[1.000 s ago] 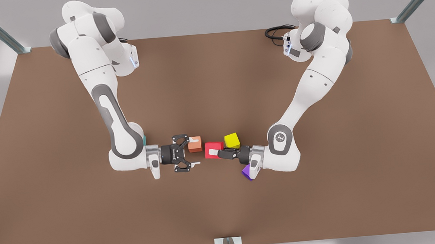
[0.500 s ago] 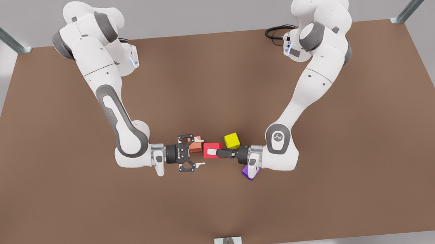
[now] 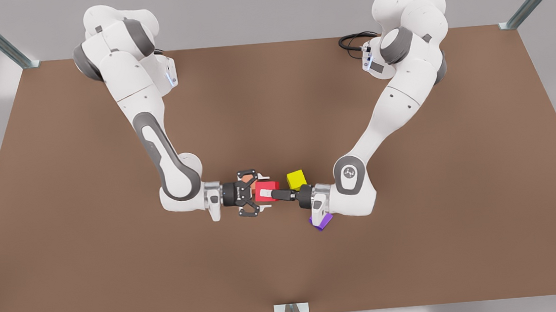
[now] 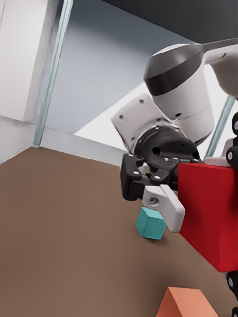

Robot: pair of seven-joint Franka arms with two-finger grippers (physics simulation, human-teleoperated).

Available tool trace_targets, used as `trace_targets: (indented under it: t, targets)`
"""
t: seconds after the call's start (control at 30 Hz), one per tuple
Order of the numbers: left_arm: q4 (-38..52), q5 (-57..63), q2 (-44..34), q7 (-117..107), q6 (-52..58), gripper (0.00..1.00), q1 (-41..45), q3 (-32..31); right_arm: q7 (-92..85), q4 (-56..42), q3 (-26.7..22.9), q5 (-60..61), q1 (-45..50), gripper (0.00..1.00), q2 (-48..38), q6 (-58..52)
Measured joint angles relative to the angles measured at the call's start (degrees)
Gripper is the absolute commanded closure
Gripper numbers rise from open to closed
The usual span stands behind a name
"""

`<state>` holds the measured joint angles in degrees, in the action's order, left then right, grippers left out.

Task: Pick up red wooden cube and pass to hand red wooden cube and place in blue wooden cube

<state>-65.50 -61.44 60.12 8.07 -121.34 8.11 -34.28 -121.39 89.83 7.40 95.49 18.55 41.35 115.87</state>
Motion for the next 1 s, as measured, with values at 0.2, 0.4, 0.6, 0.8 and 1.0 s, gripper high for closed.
trace_targets:
  t: [0.2, 0.4, 0.6, 0.8, 1.0]
  targets:
    - [0.0, 0.0, 0.0, 0.2, -0.5, 0.26, 0.1, 0.0, -1.0, -0.2, 0.2, 0.1, 0.0, 0.48, 0.4, 0.5]
    - [0.0, 0.1, -0.6, 1.1, -0.4, 0.00, -0.3, 0.1, -1.7, -0.2, 0.2, -0.1, -0.3, 0.48, 0.3, 0.6]
    - [-0.4, 10.9, -4.5, -0.8, 6.3, 0.00, -13.2, 0.0, -1.1, -0.2, -0.3, -12.7, -11.0, 0.47, -4.1, -3.3]
    - [0.1, 44.6, -23.0, -3.7, 27.8, 0.00, -25.7, -1.4, 5.1, 0.4, -2.7, -55.4, -20.0, 0.47, -12.7, -10.3]
    - [-15.8, 63.1, -47.0, -5.7, 35.6, 0.00, -1.4, 27.3, 15.9, 8.0, -3.1, -79.0, -16.0, 0.47, -18.4, -8.1]
